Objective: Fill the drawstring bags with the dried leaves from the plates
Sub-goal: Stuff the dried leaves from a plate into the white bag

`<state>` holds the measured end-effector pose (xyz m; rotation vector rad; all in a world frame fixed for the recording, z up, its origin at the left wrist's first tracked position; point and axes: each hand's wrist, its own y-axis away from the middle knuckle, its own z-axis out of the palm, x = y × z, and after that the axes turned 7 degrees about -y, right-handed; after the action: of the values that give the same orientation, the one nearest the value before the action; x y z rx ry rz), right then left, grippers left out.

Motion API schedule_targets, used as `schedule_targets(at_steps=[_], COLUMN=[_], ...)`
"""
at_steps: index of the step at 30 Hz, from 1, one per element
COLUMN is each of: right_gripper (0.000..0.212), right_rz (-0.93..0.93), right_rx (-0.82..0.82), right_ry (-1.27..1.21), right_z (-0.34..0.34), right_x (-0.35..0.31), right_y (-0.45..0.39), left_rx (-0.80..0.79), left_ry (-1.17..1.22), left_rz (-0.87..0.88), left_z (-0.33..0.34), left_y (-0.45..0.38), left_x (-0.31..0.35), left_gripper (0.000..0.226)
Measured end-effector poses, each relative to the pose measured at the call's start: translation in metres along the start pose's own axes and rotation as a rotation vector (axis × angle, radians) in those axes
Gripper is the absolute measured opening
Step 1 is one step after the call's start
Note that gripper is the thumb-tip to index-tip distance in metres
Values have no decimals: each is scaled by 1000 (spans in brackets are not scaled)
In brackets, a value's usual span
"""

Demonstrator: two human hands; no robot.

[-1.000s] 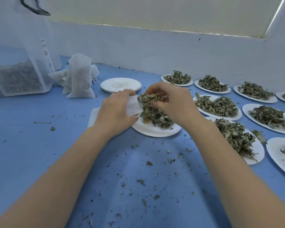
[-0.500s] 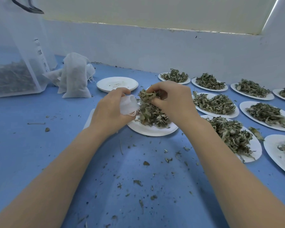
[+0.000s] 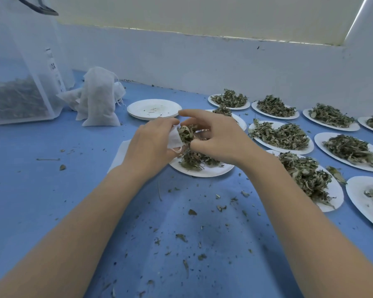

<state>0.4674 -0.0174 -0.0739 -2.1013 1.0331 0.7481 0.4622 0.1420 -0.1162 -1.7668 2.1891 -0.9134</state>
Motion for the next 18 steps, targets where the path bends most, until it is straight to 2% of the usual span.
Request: schedule_targets(at_steps=[3, 6, 8, 13, 16, 18], right_gripper=[36, 21, 16, 16, 18, 32], right_rz=[36, 21, 10, -64, -59, 9], right_rx=[47, 162, 165, 143, 209, 266], right_ry=[-126, -114, -76, 68, -10, -89], right_z=[-1, 0, 2, 6, 10, 13], right_x=[3, 6, 8, 9, 9, 10], right_y=[1, -1, -1, -4, -6, -7], left_rx=[21, 35, 39, 68, 95, 83], left_ry=[36, 67, 68, 63, 115, 175], left_rz=[-24, -31, -11, 56, 56, 28], left_z=[-1, -2, -2, 0, 1, 1], left_y=[0, -1, -2, 0, 0, 0], left_x=[1, 1, 1, 5, 9, 11], left_gripper=[53, 54, 56, 57, 55, 58])
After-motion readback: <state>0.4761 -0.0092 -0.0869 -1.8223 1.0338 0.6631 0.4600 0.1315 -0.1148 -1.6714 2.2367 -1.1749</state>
